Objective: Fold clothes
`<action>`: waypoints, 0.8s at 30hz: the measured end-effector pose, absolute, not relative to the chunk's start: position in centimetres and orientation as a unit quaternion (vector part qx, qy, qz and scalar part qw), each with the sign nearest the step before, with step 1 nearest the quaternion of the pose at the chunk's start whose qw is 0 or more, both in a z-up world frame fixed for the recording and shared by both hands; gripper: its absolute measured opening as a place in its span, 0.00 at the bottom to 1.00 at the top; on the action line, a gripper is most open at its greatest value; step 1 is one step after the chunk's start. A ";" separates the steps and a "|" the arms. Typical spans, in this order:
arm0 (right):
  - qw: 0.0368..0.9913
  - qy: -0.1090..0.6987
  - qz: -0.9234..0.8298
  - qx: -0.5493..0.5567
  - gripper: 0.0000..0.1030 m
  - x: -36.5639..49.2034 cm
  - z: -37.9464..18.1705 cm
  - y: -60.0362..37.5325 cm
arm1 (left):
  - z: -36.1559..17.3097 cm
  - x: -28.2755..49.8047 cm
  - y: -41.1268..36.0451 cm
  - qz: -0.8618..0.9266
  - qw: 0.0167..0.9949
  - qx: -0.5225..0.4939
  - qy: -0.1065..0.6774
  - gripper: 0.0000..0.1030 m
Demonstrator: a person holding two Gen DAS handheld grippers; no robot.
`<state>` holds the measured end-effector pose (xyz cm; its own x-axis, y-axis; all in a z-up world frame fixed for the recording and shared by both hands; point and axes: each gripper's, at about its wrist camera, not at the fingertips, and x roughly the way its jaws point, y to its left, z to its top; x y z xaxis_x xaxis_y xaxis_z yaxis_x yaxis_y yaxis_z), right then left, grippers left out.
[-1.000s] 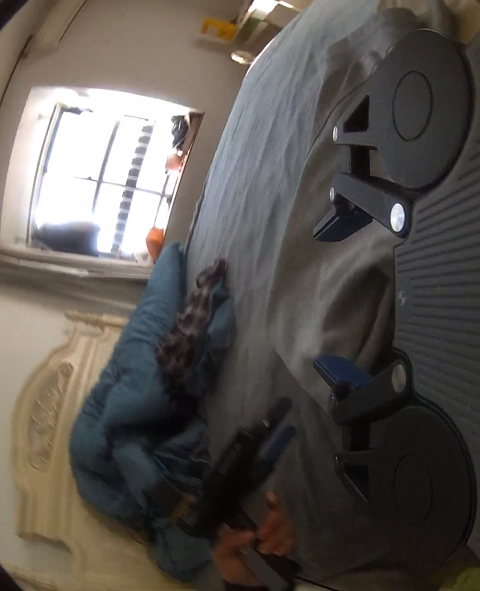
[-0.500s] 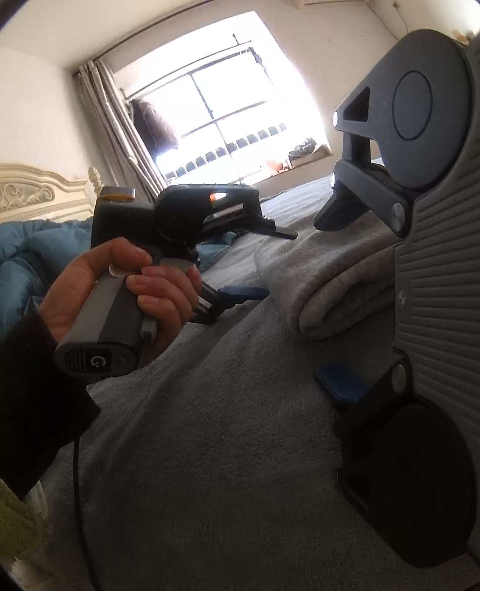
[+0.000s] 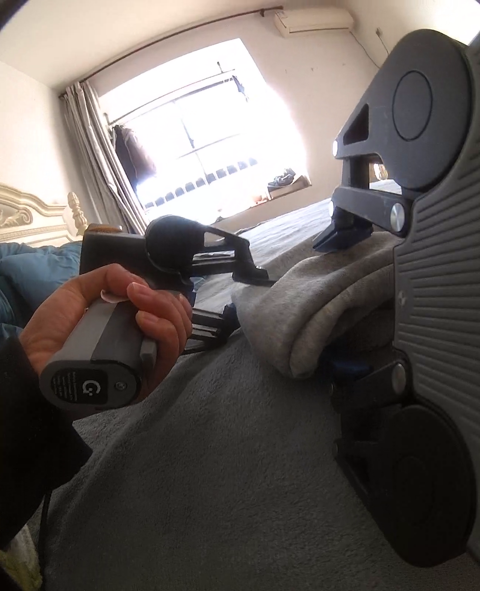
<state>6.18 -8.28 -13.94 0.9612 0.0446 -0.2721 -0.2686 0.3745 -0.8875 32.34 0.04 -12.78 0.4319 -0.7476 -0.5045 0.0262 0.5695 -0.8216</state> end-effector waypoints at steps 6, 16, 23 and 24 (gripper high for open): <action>0.841 0.089 0.060 -0.530 0.14 6.6 -12.4 -8.1 | -11.9 31.5 1.1 -0.265 0.747 -0.411 0.450 0.10; 0.846 0.077 0.067 -0.524 0.13 5.1 -10.2 -6.0 | -10.1 29.4 5.5 -0.271 0.752 -0.427 0.423 0.09; 0.864 0.071 0.125 -0.483 0.13 3.0 -8.6 -0.8 | -8.7 26.8 11.0 -0.240 0.774 -0.424 0.406 0.09; 0.868 0.069 0.136 -0.473 0.13 2.8 -8.4 0.1 | -8.6 26.3 12.2 -0.231 0.777 -0.423 0.405 0.09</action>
<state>2.79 0.13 -8.36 0.9532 0.1714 -0.2492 -0.3023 0.5161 -0.8014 26.28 12.19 -8.63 0.5659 -0.7008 -0.4343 0.0161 0.5361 -0.8440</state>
